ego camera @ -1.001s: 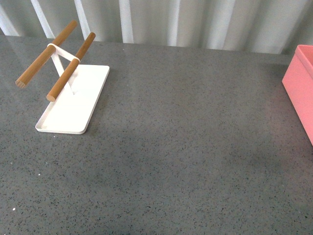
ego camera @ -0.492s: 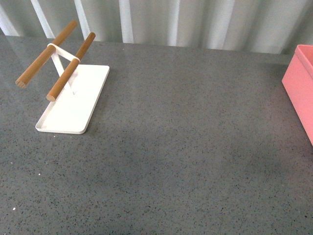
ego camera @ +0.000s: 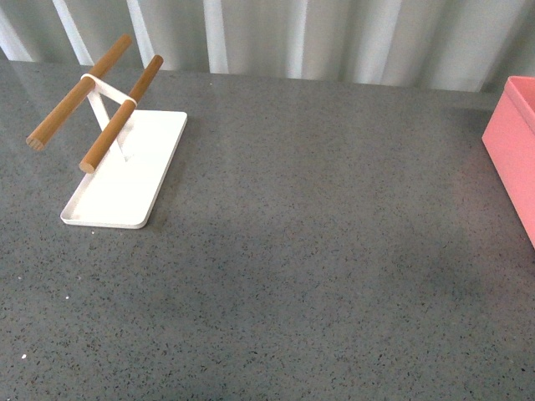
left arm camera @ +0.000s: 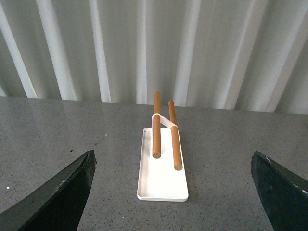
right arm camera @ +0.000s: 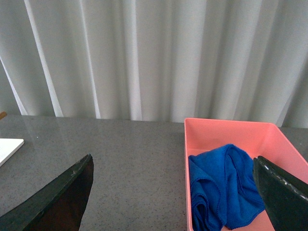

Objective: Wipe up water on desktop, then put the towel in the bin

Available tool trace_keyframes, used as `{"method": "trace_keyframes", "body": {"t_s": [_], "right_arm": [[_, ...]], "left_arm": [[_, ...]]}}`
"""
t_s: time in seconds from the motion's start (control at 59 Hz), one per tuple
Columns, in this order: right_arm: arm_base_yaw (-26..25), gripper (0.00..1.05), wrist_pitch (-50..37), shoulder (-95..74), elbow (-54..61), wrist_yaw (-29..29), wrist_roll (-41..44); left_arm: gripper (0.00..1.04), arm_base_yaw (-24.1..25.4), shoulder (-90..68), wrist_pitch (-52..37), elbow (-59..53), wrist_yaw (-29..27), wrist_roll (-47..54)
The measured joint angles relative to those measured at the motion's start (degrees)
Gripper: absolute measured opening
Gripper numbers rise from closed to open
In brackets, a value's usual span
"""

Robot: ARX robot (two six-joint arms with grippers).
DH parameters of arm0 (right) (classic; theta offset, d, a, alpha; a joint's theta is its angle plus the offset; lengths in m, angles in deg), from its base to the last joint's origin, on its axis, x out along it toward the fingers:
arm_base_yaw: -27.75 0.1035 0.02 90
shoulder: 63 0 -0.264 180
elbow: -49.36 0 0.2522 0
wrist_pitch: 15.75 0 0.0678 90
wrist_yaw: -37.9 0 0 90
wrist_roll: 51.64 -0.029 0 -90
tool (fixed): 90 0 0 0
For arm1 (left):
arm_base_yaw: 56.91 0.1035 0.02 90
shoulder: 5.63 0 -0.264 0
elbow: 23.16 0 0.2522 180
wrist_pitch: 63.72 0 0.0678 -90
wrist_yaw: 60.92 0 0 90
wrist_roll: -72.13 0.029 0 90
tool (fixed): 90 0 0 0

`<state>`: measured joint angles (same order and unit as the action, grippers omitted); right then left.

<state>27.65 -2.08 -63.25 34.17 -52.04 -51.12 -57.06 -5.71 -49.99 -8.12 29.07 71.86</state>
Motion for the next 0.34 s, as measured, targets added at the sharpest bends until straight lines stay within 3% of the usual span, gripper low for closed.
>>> {"method": "trace_keyframes", "body": {"t_s": [0.339], "right_arm": [[0.0,0.98,0.0,0.0,0.0,0.0,0.0]], "left_arm": [[0.98,0.0,0.0,0.0,0.0,0.0,0.0]]}}
